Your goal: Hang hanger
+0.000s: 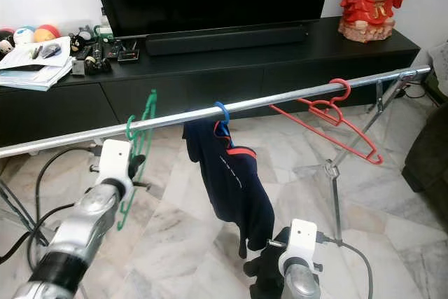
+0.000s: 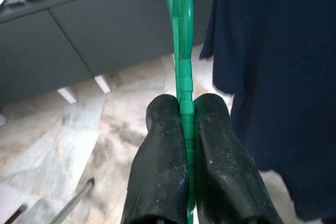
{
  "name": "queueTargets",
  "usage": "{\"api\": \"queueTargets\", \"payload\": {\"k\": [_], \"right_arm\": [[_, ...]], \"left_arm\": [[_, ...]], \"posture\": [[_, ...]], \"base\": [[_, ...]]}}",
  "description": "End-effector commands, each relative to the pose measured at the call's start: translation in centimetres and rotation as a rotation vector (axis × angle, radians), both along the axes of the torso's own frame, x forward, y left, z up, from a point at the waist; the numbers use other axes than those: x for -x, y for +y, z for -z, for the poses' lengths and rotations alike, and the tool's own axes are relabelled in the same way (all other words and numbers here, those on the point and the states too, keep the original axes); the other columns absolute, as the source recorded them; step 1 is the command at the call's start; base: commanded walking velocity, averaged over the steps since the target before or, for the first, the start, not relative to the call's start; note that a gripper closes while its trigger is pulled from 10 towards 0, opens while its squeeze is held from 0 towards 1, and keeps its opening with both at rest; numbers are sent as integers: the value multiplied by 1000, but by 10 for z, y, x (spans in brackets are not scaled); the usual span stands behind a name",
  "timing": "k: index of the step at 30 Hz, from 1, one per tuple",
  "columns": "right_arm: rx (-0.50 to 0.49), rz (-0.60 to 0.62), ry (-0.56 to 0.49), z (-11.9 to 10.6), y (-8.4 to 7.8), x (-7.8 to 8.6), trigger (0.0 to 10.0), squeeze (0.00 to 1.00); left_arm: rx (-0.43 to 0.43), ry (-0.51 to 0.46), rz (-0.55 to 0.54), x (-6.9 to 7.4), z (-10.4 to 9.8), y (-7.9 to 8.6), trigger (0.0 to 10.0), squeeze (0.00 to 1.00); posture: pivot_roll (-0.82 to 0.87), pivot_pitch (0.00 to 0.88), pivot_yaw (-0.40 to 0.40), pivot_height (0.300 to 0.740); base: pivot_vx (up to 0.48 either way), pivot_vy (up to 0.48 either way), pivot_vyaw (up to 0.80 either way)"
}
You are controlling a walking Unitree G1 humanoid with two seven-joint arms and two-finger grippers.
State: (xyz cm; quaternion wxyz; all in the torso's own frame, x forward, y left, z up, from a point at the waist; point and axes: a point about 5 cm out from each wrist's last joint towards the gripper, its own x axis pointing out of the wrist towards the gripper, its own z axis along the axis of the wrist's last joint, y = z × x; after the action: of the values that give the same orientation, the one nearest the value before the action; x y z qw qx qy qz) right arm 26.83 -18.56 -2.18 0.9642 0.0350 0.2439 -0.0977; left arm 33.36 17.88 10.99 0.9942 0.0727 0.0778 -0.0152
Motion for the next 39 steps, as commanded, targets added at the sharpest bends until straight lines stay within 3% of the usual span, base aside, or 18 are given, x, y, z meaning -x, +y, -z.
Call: {"api": "queueTargets", "payload": {"k": [1, 4, 8, 9, 10, 11, 12, 17, 21, 22, 25, 26, 30, 39], "right_arm": [[4, -12, -10, -1, 2, -1, 10000, 0], [6, -13, -10, -1, 1, 0, 10000, 0], [10, -16, -11, -1, 0, 0, 10000, 0], [11, -16, -11, -1, 0, 0, 10000, 0], [12, -17, -12, -1, 0, 0, 10000, 0], [13, -17, -14, -2, -1, -1, 10000, 0], [13, -17, -14, -2, -1, -1, 10000, 0], [16, -16, -18, -2, -2, -1, 10000, 0], [17, -15, -18, -2, -3, 0, 10000, 0], [19, -14, -17, -2, -4, 0, 10000, 0], [20, -15, -18, -1, -4, 1, 10000, 0], [20, -13, -20, -1, -5, 1, 10000, 0], [20, -9, -25, -2, -6, 2, 10000, 0], [22, -10, -27, -1, -7, 2, 10000, 0]], "left_arm": [[-40, -22, 56, 10, 2, 3, 0, 0], [-94, -12, 116, 19, 9, 6, 0, 0], [-195, 67, 237, 37, 34, 9, 0, 0], [-210, 91, 228, 40, 41, 13, 2000, 0], [-220, 106, 221, 41, 45, 15, 2000, 0], [-245, 178, 208, 47, 63, 21, 10000, 0], [-245, 178, 208, 47, 63, 21, 10000, 0], [-192, 404, 109, 78, 117, 38, 10000, 0], [-154, 475, 53, 92, 133, 43, 10000, 0], [-150, 553, 2, 108, 149, 47, 10000, 0], [-159, 649, -32, 128, 166, 50, 10000, 0], [-160, 706, -47, 142, 176, 52, 10000, 0], [-155, 764, -71, 158, 185, 54, 10000, 0], [-132, 815, -96, 174, 193, 54, 10000, 0]], "posture": [[36, 102, 64, 740], [38, 104, 63, 740], [42, 104, 57, 740], [39, 104, 55, 740], [39, 104, 55, 740], [37, 104, 54, 740], [37, 104, 54, 740], [28, 100, 52, 740], [27, 100, 50, 740], [27, 99, 48, 740], [21, 99, 49, 740], [16, 100, 50, 740], [23, 100, 47, 740], [27, 97, 42, 740]], "base": [[0, 0, 0], [0, 0, 0], [0, 0, 0], [0, 0, 0], [0, 0, 0], [0, 0, 0], [0, 0, 0], [0, 0, 0], [0, 0, 0], [0, 0, 0], [0, 0, 0], [0, 0, 0], [0, 0, 0], [0, 0, 0]]}}
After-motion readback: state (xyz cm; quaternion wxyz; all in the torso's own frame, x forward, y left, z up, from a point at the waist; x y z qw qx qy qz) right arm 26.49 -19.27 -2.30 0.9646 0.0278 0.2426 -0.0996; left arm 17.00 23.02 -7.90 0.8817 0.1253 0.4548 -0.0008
